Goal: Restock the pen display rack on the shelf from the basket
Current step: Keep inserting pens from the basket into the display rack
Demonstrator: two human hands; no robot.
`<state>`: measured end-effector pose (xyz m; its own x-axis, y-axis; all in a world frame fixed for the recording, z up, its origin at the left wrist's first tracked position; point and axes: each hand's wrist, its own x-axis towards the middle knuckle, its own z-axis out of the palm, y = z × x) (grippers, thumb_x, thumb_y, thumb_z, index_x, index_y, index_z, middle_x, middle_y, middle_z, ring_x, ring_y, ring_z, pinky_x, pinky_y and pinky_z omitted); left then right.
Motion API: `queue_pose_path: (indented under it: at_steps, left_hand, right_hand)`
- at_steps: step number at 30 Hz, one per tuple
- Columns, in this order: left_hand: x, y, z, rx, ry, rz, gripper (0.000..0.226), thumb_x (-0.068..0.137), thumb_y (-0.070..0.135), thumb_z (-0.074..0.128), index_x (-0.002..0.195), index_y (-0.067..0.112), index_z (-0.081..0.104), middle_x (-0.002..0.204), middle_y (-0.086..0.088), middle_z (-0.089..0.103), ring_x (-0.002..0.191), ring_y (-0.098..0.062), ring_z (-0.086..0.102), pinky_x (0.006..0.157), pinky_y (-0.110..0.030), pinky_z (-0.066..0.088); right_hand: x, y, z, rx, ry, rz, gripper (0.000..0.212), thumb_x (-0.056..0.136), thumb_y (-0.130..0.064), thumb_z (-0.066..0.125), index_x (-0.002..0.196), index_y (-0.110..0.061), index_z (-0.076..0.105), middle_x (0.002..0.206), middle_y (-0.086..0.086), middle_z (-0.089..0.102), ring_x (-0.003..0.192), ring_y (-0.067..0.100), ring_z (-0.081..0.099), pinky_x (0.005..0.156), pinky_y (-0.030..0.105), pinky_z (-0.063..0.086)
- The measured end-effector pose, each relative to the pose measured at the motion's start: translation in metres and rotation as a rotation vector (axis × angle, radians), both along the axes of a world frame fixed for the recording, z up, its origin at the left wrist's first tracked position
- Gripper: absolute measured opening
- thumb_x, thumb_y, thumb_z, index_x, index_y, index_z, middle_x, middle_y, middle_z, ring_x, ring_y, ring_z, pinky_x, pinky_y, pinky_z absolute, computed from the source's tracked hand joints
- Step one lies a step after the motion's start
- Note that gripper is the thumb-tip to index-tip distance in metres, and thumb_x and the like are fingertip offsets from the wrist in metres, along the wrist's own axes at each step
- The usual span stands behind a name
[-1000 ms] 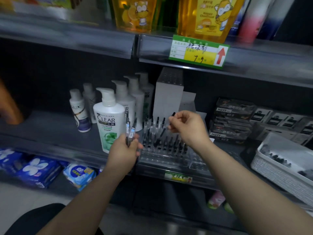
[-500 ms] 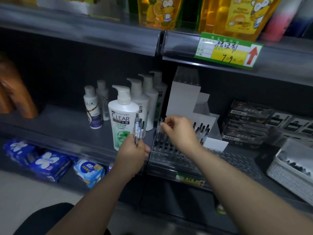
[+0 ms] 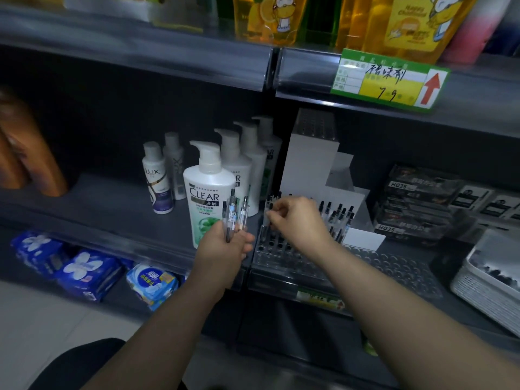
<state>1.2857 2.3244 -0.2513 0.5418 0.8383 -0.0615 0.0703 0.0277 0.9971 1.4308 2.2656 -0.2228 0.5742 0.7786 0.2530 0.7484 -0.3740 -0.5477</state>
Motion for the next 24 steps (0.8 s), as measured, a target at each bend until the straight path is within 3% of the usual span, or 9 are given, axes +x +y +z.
queue_pose_path:
  at_steps: [4,7,10,12,18,21,24]
  left_hand:
    - [0.004,0.0,0.001,-0.125,-0.093,-0.064,0.009,0.096,0.005,0.055,0.092,0.012,0.059,0.084,-0.005,0.068,0.078,-0.016,0.061,0.078,-0.032,0.051]
    - [0.006,-0.001,-0.002,-0.157,-0.116,-0.126,0.01,0.095,0.005,0.057,0.093,0.015,0.061,0.081,-0.002,0.069,0.077,-0.015,0.063,0.08,-0.033,0.051]
    - [0.008,-0.004,-0.004,-0.15,-0.097,-0.182,0.009,0.095,0.007,0.056,0.094,0.016,0.06,0.083,0.0,0.07,0.074,-0.011,0.064,0.074,-0.029,0.05]
    - [0.009,-0.006,-0.004,-0.143,-0.087,-0.211,0.01,0.095,0.007,0.056,0.093,0.016,0.06,0.083,0.0,0.071,0.072,-0.01,0.064,0.071,-0.027,0.05]
    - [0.008,-0.001,-0.002,-0.058,-0.029,-0.101,0.012,0.1,0.015,0.048,0.104,0.013,0.059,0.088,-0.003,0.068,0.077,-0.014,0.06,0.073,-0.03,0.05]
    - [0.006,0.006,-0.004,-0.05,-0.004,-0.038,0.011,0.102,0.018,0.043,0.101,0.014,0.054,0.081,-0.003,0.062,0.067,-0.016,0.053,0.068,-0.033,0.048]
    - [0.008,0.01,-0.009,-0.007,0.074,-0.003,0.016,0.095,0.033,0.048,0.093,0.018,0.053,0.071,-0.004,0.05,0.056,-0.018,0.04,0.059,-0.035,0.036]
  right_hand:
    - [-0.001,-0.011,0.013,0.071,0.066,-0.038,0.016,0.089,-0.022,0.064,0.1,-0.012,0.071,0.077,-0.003,0.067,0.073,0.013,0.063,0.072,0.028,0.054]
    - [-0.006,-0.019,0.024,0.179,0.311,0.024,0.007,0.09,-0.022,0.064,0.093,-0.019,0.069,0.078,-0.002,0.065,0.068,0.01,0.057,0.068,0.029,0.052]
    - [-0.011,-0.026,0.029,0.164,0.504,0.111,0.005,0.088,-0.025,0.067,0.091,-0.022,0.069,0.081,-0.004,0.065,0.063,0.002,0.053,0.057,0.013,0.045]
    - [-0.011,-0.028,0.028,0.156,0.543,0.112,0.005,0.086,-0.023,0.069,0.089,-0.02,0.069,0.08,-0.005,0.065,0.061,-0.001,0.053,0.056,0.009,0.042]
    - [0.005,-0.037,0.034,0.283,0.672,0.006,0.008,0.091,-0.012,0.062,0.087,-0.006,0.066,0.066,0.006,0.064,0.055,0.013,0.055,0.053,0.02,0.049]
    - [0.018,-0.039,0.034,0.376,0.552,-0.089,0.007,0.09,-0.01,0.063,0.084,-0.008,0.064,0.071,0.007,0.066,0.063,0.018,0.063,0.069,0.033,0.057]
    - [0.023,-0.038,0.025,0.381,0.406,-0.146,0.01,0.089,-0.012,0.065,0.08,-0.014,0.063,0.075,0.01,0.066,0.075,0.03,0.068,0.078,0.045,0.058]
